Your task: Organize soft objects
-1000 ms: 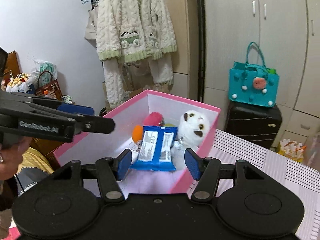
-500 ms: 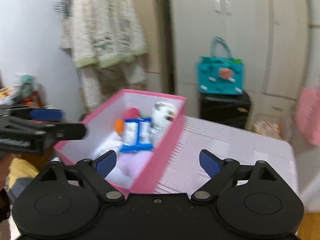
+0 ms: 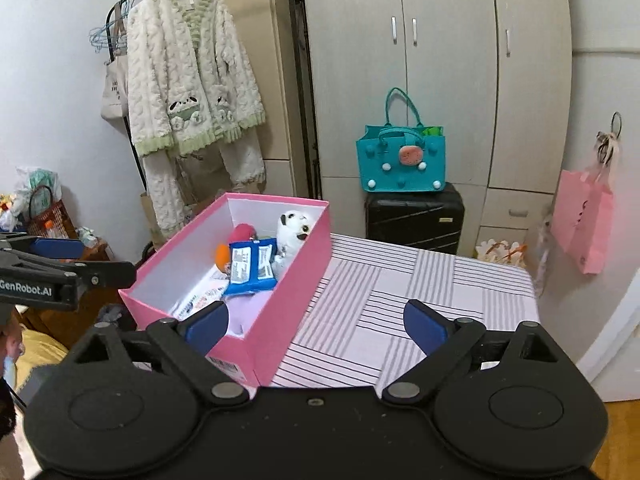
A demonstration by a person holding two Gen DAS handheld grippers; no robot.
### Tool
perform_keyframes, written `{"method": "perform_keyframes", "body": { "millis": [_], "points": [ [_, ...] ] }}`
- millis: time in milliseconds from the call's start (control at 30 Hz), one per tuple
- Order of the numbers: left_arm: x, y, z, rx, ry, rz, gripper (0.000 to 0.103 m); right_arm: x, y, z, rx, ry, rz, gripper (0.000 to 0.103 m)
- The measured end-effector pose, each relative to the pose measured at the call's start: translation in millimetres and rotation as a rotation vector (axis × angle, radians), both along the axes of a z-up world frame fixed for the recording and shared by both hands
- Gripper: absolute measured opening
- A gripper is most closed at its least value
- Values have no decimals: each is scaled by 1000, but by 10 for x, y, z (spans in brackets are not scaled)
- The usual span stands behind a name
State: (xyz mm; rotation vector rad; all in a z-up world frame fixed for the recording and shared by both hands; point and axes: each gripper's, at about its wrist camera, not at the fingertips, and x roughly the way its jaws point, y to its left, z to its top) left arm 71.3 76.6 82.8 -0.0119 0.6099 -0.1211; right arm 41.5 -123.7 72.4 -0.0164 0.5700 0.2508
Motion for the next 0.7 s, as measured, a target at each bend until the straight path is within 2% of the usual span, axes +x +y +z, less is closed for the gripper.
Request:
{"method": "perform_keyframes", "body": {
  "millis": [67, 133, 233, 367, 567, 700],
  "points": [
    [-58, -1, 3, -12, 16, -3, 103, -74, 49, -23, -88, -11, 0, 96],
    [-183, -33, 2, 0, -22, -23, 103, -151, 79, -53, -120, -21, 6, 96],
    [-334, -110, 1, 25, -43, -56, 103, -266, 81, -124, -108, -34, 5, 96],
    [-463, -195, -52, 29, -44, -77, 103, -394, 71, -172, -118, -67, -55, 97],
    [-509, -269, -177, 50, -64, 0, 103, -470, -50, -188, -37, -63, -82, 97],
    [-451, -308, -281, 43, -35, 16, 103, -526, -42, -227, -34, -72, -119, 97]
  ]
}}
